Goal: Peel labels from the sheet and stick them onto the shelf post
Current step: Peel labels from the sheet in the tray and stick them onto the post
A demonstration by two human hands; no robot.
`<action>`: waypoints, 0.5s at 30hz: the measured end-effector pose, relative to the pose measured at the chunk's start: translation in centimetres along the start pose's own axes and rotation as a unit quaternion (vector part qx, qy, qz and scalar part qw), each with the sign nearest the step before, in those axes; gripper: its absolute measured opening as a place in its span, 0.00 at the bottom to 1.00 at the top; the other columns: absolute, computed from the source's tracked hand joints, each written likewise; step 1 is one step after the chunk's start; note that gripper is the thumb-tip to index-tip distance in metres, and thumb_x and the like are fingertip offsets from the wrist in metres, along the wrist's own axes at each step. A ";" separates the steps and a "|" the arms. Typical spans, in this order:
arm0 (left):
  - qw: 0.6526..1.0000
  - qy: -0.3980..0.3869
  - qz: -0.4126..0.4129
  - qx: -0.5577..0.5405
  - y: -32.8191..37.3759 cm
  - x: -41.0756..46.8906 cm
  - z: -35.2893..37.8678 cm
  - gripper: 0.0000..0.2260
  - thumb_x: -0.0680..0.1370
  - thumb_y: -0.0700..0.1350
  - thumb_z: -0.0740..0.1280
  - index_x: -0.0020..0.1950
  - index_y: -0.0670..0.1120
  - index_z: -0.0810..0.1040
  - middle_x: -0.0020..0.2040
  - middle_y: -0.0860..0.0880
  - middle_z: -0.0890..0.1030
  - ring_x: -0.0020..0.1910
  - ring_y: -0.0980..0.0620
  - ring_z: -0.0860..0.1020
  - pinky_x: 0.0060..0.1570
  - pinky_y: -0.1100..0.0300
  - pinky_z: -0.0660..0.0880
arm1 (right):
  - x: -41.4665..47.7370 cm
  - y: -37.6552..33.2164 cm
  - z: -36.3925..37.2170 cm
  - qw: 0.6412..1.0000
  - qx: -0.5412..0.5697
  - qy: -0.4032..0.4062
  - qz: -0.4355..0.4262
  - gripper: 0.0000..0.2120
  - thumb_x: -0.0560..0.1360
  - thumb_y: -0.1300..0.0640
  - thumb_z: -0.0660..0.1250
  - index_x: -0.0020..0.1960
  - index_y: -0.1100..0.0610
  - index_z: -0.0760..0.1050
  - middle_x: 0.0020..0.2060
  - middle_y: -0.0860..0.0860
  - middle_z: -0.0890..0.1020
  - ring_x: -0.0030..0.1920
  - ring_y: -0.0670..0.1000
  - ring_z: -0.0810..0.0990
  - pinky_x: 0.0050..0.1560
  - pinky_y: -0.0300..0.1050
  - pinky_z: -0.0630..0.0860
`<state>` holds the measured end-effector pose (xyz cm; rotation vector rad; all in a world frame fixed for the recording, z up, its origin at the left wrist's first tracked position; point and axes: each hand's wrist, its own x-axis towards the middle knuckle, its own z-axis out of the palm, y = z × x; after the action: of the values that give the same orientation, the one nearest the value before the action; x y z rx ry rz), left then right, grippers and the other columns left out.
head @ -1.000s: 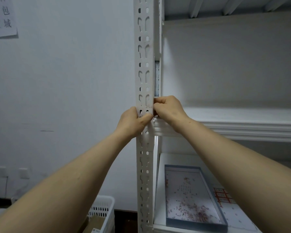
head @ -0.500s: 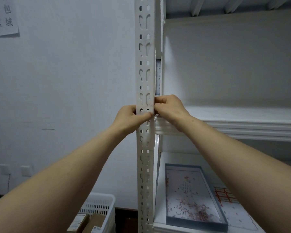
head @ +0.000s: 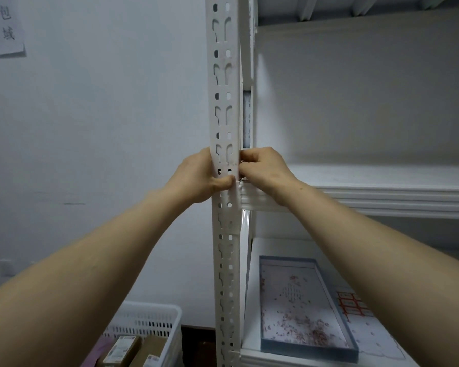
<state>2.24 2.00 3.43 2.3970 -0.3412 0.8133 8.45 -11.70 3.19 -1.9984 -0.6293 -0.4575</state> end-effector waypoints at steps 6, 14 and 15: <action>0.999 0.009 -0.022 0.042 0.1 -0.2 0.3 0.16 0.72 0.47 0.69 0.57 0.43 0.72 0.50 0.45 0.80 0.48 0.43 0.78 0.46 0.51 0.77 | 0.0 -0.1 0.2 1.000 -0.016 0.005 0.003 0.18 0.63 0.58 0.59 0.47 0.57 0.82 0.42 0.52 0.85 0.49 0.56 0.82 0.52 0.57 0.80; 0.999 0.004 -0.018 0.048 -0.8 0.2 0.4 0.18 0.72 0.48 0.69 0.58 0.42 0.71 0.50 0.46 0.79 0.48 0.45 0.77 0.48 0.51 0.76 | -0.2 -0.4 0.2 1.000 -0.021 0.005 0.006 0.19 0.62 0.57 0.59 0.47 0.56 0.82 0.43 0.52 0.85 0.49 0.55 0.82 0.53 0.56 0.79; 0.999 0.000 -0.015 0.040 -1.1 0.3 0.3 0.17 0.73 0.48 0.69 0.58 0.43 0.72 0.50 0.47 0.79 0.48 0.46 0.77 0.48 0.52 0.76 | -0.1 -0.4 0.2 1.000 -0.022 0.006 0.007 0.19 0.61 0.56 0.59 0.47 0.56 0.82 0.43 0.52 0.85 0.49 0.55 0.82 0.53 0.56 0.79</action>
<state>3.04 2.63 2.91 2.4698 -0.2779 0.8280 8.15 -11.40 3.26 -2.0384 -0.6023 -0.4793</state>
